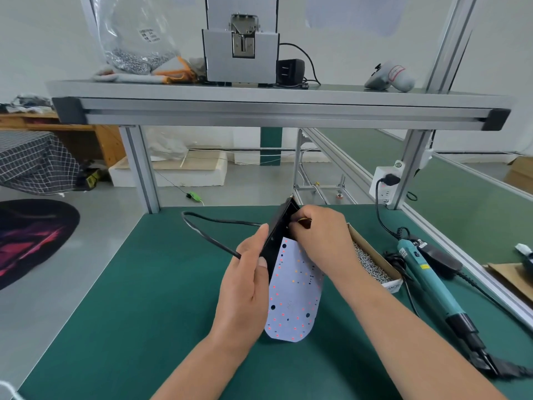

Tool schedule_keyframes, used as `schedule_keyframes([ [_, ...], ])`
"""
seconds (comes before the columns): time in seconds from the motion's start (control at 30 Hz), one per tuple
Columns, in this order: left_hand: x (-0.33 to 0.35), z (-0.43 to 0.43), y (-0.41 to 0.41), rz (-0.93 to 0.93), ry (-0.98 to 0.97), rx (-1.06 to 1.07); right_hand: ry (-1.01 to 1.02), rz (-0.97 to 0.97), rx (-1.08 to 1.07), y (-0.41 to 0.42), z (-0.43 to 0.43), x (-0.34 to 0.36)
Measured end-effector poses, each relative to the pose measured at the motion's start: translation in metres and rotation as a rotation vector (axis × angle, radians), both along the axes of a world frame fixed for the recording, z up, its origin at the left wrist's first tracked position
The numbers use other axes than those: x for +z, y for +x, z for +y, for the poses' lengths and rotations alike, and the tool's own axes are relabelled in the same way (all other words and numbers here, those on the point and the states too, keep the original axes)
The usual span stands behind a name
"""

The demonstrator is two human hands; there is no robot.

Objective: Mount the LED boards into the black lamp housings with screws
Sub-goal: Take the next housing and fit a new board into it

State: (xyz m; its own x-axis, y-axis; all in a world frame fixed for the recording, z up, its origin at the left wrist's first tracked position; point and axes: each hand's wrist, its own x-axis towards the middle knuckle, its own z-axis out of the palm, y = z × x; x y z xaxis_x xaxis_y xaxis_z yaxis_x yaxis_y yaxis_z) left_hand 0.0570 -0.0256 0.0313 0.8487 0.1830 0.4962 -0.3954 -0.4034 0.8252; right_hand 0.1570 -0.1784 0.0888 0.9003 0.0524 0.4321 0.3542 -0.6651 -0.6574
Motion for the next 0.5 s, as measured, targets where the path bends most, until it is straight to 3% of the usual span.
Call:
schedule_keyframes([
  [0.17,0.006,-0.002,-0.004,-0.056,0.03,-0.042,0.001,-0.052,0.013,-0.002,-0.003,-0.001],
  [0.5,0.005,0.002,-0.003,0.051,-0.067,-0.005,0.001,-0.15,0.017,-0.004,-0.001,-0.012],
])
